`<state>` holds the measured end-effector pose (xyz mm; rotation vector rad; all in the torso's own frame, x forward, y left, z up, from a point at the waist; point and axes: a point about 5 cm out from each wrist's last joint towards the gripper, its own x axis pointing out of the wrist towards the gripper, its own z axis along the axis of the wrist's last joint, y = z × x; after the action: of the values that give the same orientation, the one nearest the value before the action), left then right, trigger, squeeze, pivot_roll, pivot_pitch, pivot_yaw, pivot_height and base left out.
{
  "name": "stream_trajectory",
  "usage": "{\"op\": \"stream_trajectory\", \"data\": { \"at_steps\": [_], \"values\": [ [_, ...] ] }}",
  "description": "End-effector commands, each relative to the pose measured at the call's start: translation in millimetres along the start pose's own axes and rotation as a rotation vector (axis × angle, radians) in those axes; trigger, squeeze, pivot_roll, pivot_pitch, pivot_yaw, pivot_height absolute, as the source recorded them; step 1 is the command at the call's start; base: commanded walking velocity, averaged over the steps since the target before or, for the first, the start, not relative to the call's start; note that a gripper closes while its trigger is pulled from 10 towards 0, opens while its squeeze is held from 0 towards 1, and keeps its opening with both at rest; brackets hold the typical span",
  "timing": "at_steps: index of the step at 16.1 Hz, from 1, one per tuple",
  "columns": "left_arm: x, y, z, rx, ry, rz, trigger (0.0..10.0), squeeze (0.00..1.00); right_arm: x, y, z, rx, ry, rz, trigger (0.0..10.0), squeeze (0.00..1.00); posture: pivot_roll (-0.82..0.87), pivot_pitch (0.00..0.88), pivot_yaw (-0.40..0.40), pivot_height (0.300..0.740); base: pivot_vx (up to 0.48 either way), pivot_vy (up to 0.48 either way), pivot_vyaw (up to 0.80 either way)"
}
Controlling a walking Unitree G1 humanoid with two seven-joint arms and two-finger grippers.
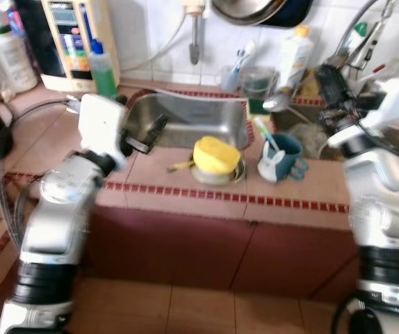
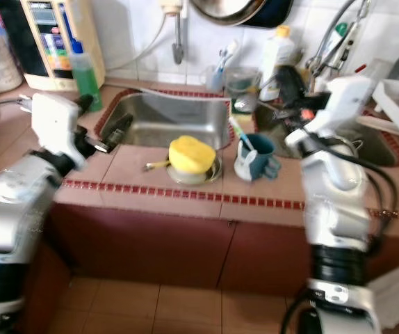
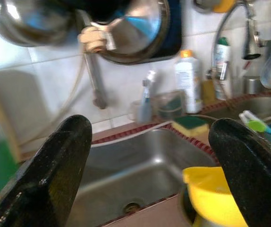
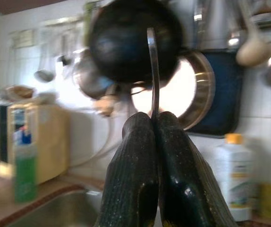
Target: Kitchen organization
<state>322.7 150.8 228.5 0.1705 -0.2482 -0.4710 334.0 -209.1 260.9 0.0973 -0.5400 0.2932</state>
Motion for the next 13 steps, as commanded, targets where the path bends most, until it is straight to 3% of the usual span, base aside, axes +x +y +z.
{"op": "stream_trajectory", "data": {
  "at_steps": [1, 13],
  "values": [
    [-1.9, 6.3, 4.7, 0.015, -0.013, 0.018, 10.0, 0.0, 6.1, 4.3, 12.4, 0.007, -0.056, 0.028, 10.0, 0.0, 0.02, 0.0, -0.039, 0.74, 0.382, 0.0, 0.0],
    [-0.9, 3.5, 3.1, 0.009, -0.014, 0.011, 10.0, 0.0, 4.8, -1.7, 15.7, -0.007, -0.057, 0.018, 10.0, 0.0, 0.01, 0.0, -0.042, 0.74, 0.387, 0.0, 0.0]
  ]
}}
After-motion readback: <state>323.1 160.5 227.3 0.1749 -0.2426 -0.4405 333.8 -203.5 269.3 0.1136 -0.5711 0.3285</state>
